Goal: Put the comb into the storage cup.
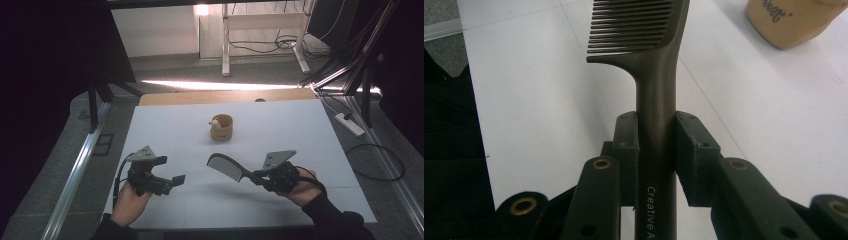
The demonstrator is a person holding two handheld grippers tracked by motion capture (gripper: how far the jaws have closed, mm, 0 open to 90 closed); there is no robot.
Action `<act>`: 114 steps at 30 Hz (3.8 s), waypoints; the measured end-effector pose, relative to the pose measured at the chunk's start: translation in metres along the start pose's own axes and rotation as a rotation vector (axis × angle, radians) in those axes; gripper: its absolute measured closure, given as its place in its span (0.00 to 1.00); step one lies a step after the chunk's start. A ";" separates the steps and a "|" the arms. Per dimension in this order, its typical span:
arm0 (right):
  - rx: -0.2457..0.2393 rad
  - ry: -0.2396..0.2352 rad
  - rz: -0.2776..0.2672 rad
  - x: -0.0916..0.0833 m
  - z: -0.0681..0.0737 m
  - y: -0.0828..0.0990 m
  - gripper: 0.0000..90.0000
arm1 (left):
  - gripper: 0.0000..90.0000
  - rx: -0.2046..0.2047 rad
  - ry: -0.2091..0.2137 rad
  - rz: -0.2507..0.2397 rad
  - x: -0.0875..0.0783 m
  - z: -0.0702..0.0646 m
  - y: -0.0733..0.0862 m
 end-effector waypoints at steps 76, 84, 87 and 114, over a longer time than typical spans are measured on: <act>-0.114 0.109 -0.175 -0.027 0.002 -0.009 0.81 | 0.00 0.024 0.331 0.040 0.074 -0.041 -0.093; -0.131 0.111 -0.183 -0.027 0.004 -0.010 0.81 | 0.00 0.011 0.332 0.069 0.077 -0.046 -0.093; -0.137 0.117 -0.185 -0.026 0.005 -0.011 0.81 | 0.06 0.005 0.344 0.076 0.076 -0.047 -0.092; -0.172 0.144 -0.189 -0.025 0.004 -0.011 0.81 | 0.92 -0.162 0.596 0.098 0.066 -0.055 -0.090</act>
Point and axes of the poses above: each handheld gripper's, and its own axes: x roughly forward along the jaws, y roughly out of its underside, z roughly to its left, the point moved 10 cm from there along x, roughly forward along the jaws, and after that the axes turned 8 degrees about z, right-handed, at the moved point
